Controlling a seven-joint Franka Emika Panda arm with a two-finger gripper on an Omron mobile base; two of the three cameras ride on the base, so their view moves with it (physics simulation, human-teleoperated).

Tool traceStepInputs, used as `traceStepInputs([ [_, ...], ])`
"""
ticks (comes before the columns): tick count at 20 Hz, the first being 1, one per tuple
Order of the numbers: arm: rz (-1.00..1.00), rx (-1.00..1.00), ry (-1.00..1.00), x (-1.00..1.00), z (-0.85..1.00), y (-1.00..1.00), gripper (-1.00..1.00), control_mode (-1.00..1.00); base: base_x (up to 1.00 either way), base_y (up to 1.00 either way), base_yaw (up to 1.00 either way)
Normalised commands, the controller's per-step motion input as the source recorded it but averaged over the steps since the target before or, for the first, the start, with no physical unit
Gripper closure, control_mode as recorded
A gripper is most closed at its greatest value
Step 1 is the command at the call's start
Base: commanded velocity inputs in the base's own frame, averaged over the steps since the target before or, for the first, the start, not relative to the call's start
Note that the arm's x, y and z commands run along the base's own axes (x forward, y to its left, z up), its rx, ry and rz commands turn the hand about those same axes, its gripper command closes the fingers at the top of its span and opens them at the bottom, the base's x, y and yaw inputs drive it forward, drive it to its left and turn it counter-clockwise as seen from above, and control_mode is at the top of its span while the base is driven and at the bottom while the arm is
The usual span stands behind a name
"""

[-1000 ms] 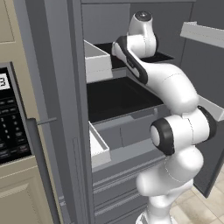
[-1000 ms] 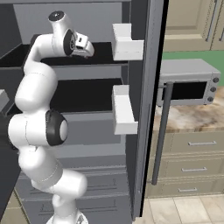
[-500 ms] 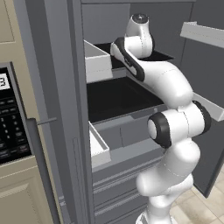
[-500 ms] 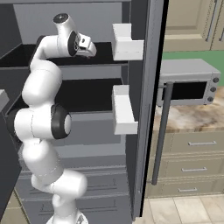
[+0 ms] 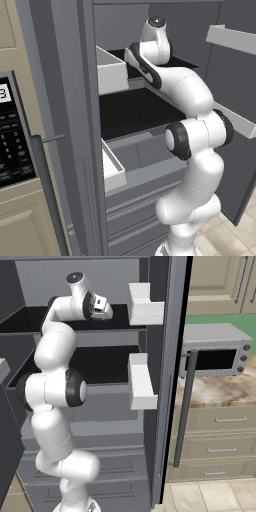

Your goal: Grab the garlic and onion from the fridge, place them in the blender, close the lid, and turn on the blender to create a marinade.

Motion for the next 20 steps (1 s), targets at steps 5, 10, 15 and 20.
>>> traceStepInputs([
  [5,0.0,0.0,0.0,0.28,0.0,0.0,-1.0,-1.0,0.0,0.0,0.0],
  [10,0.0,0.0,0.0,0.22,-0.03,0.0,-1.0,-1.0,0.0,0.0,0.0],
  [15,0.0,0.0,-0.03,0.28,-0.02,0.0,-1.0,-1.0,0.0,0.0,0.0],
  [20,0.0,0.0,0.0,0.01,0.0,0.0,-1.0,-1.0,0.0,0.0,0.0],
])
